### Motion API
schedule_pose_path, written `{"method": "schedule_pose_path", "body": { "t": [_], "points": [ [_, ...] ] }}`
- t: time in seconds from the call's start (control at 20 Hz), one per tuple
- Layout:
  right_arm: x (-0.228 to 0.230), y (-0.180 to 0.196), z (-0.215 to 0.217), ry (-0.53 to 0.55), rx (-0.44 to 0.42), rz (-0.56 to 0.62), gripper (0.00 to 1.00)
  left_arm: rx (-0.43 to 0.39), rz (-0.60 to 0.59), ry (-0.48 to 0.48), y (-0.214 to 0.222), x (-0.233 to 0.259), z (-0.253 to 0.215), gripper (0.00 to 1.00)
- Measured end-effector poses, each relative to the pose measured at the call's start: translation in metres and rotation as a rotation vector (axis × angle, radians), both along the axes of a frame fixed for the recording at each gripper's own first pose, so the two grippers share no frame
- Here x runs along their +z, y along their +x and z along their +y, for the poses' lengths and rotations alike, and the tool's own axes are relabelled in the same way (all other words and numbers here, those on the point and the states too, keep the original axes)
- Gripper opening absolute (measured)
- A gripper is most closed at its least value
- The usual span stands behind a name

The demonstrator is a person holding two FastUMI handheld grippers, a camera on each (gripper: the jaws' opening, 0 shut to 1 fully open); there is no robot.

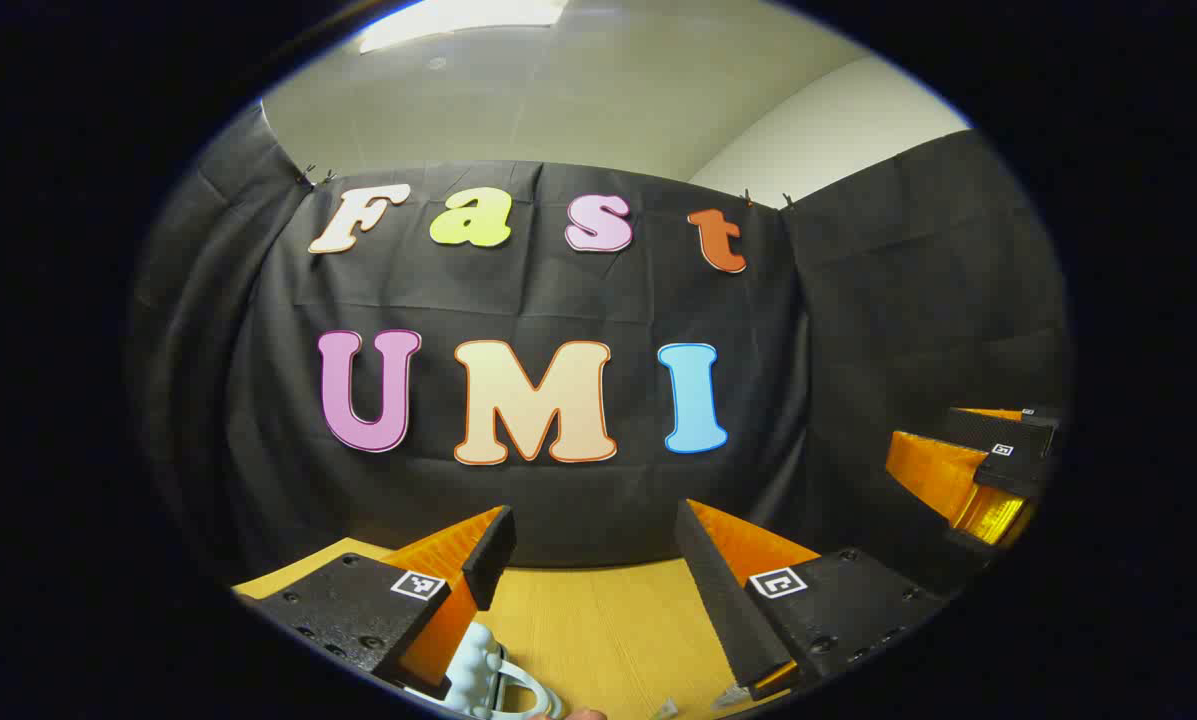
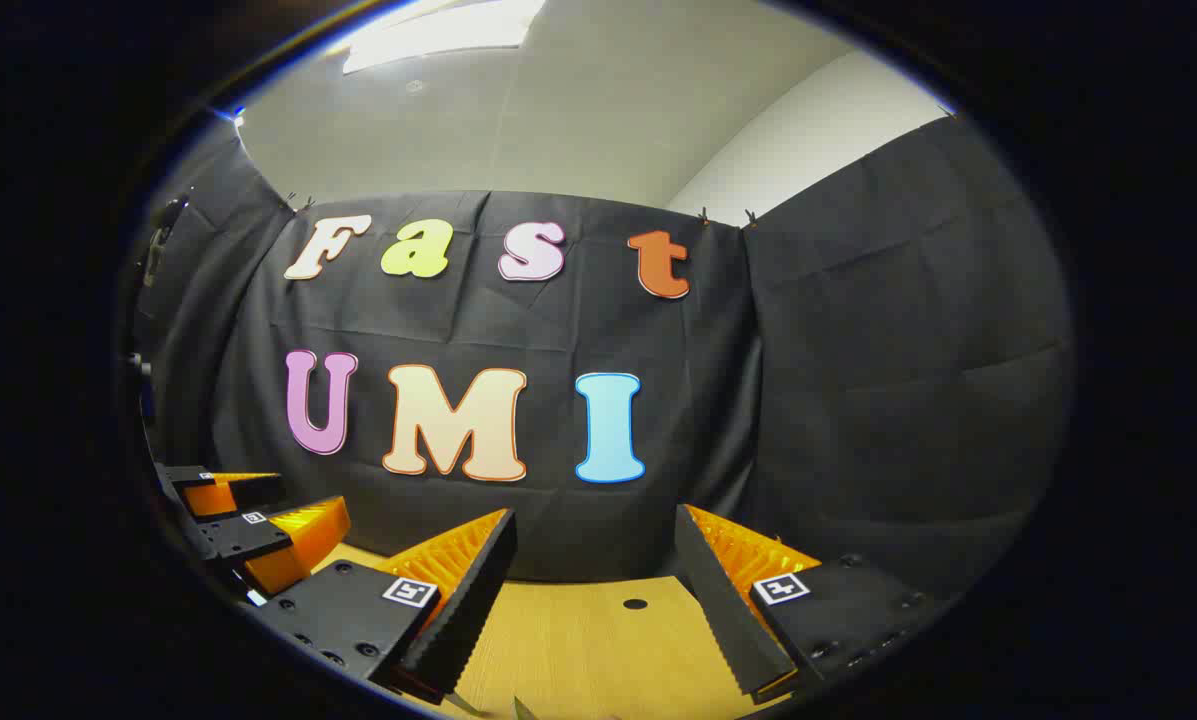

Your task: First open the suitcase, pack the skin care products into it, and then close the suitcase.

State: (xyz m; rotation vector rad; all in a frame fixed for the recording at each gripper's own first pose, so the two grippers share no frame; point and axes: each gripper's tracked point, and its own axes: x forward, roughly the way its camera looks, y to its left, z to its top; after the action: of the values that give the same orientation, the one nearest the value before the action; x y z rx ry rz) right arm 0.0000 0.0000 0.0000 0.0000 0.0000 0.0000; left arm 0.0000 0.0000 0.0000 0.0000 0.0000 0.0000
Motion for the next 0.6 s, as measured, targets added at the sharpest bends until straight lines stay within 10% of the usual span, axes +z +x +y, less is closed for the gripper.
{"method": "schedule_pose_path", "body": {
  "t": [0.6],
  "points": [
    [-0.037, 0.017, -0.017, 0.049, 0.146, 0.013, 0.99, 0.145, 0.063, 0.04, -0.01, -0.035, 0.011, 0.94]
  ]
}}
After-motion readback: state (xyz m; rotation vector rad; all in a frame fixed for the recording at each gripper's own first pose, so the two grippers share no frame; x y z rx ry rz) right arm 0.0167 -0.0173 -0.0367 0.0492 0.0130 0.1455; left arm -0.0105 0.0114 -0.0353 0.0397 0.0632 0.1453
